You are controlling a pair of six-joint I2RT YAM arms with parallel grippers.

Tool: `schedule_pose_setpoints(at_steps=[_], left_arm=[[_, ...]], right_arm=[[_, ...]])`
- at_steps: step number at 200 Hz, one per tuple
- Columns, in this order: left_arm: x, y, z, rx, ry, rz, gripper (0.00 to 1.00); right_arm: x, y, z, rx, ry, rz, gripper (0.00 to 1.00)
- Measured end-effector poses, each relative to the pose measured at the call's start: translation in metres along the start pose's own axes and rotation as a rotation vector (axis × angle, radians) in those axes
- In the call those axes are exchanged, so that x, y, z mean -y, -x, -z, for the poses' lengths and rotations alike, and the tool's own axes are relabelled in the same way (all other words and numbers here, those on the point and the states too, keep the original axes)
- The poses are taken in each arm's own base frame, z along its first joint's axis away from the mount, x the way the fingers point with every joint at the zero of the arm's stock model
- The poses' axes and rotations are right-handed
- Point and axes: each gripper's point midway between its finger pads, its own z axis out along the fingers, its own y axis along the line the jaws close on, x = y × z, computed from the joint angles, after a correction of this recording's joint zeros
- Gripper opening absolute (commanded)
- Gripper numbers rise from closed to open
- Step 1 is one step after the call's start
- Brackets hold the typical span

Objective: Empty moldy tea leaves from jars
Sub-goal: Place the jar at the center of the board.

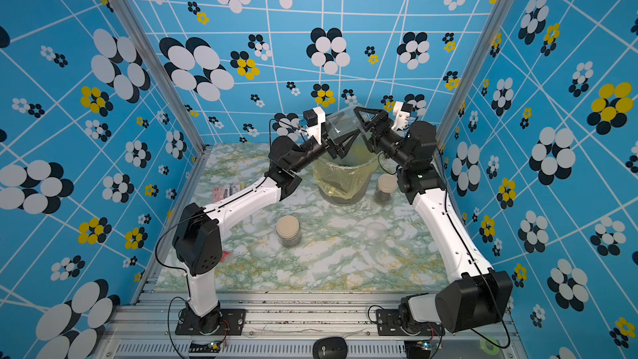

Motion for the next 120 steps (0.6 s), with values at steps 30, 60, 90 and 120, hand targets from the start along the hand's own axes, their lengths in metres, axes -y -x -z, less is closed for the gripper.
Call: schedule_pose_setpoints(at_steps=[30, 60, 90, 120], left_arm=[[0.0, 0.0, 0.0, 0.0, 0.001, -0.001, 0.59], [0.0, -0.001, 0.0, -0.004, 0.0, -0.005, 1.0], [0.001, -0.01, 0.001, -0.037, -0.015, -0.021, 0.99], [0.005, -0.017, 0.009, -0.068, -0.033, -0.032, 0.99]], right_arm=[[0.001, 0.0, 0.0, 0.0, -0.001, -0.002, 0.74], [0.001, 0.0, 0.0, 0.0, -0.002, 0.003, 0.73], [0.005, 0.0, 0.001, -0.001, -0.024, 0.019, 0.73], [0.01, -0.003, 0.005, -0.008, -0.053, 0.026, 0.73]])
